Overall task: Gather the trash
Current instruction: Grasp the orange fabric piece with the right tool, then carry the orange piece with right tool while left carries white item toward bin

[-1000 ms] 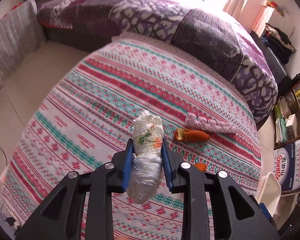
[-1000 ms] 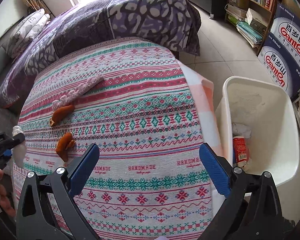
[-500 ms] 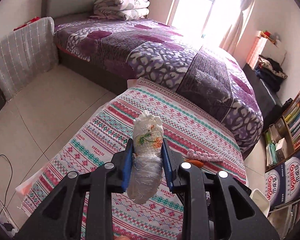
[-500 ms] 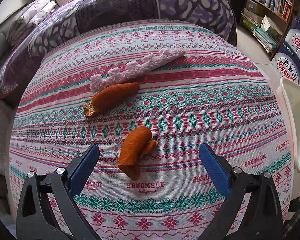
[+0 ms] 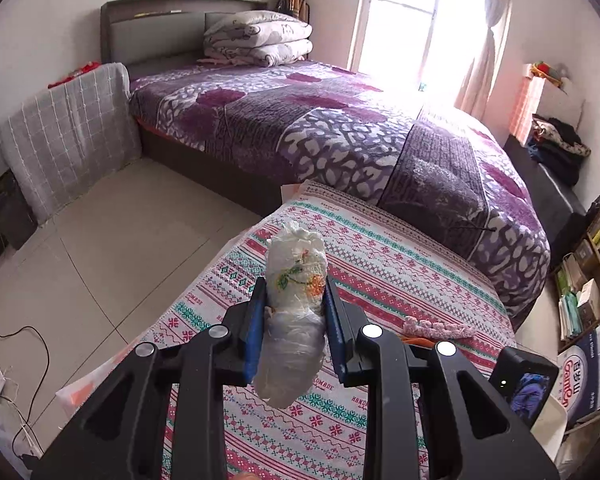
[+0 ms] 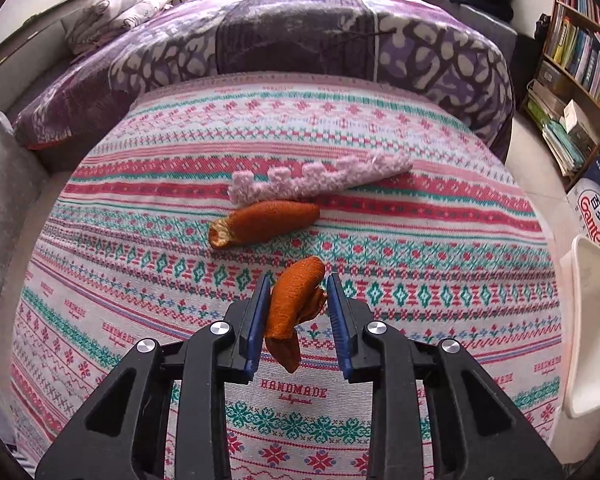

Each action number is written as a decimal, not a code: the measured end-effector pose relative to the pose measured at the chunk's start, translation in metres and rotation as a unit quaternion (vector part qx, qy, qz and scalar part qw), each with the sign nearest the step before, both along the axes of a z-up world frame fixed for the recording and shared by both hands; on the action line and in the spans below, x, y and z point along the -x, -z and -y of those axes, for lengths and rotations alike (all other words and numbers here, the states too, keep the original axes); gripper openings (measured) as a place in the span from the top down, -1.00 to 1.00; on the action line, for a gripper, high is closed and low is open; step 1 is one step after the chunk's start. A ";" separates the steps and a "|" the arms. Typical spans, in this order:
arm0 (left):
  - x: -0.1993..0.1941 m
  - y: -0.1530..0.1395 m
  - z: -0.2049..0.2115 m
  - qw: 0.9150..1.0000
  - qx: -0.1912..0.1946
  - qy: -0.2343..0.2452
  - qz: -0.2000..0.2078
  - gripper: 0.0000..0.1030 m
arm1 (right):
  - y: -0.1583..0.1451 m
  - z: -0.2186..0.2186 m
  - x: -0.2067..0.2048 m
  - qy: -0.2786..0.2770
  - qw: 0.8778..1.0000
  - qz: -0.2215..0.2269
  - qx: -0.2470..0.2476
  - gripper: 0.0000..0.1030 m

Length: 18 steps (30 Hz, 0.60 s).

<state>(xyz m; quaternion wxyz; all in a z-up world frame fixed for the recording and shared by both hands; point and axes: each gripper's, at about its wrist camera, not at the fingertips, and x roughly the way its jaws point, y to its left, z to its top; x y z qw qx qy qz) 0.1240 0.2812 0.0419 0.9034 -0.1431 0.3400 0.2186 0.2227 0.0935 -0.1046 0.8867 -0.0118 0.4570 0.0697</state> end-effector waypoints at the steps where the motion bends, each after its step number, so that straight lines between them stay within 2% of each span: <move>1: 0.002 -0.003 0.003 1.000 -0.009 -0.003 0.007 0.46 | -0.010 0.001 0.002 -0.003 1.000 0.012 0.000 0.46; 5: 0.010 -0.013 0.013 0.999 -0.029 -0.011 0.034 0.46 | -0.052 0.015 0.014 -0.010 0.998 0.060 -0.007 0.46; 8: 0.016 -0.018 0.020 0.998 -0.036 -0.015 0.048 0.46 | -0.073 0.028 0.022 -0.010 0.996 0.084 -0.011 0.45; 18: 0.022 -0.016 0.050 0.997 -0.058 0.001 0.059 0.46 | -0.101 0.072 0.048 0.002 0.993 0.114 -0.024 0.45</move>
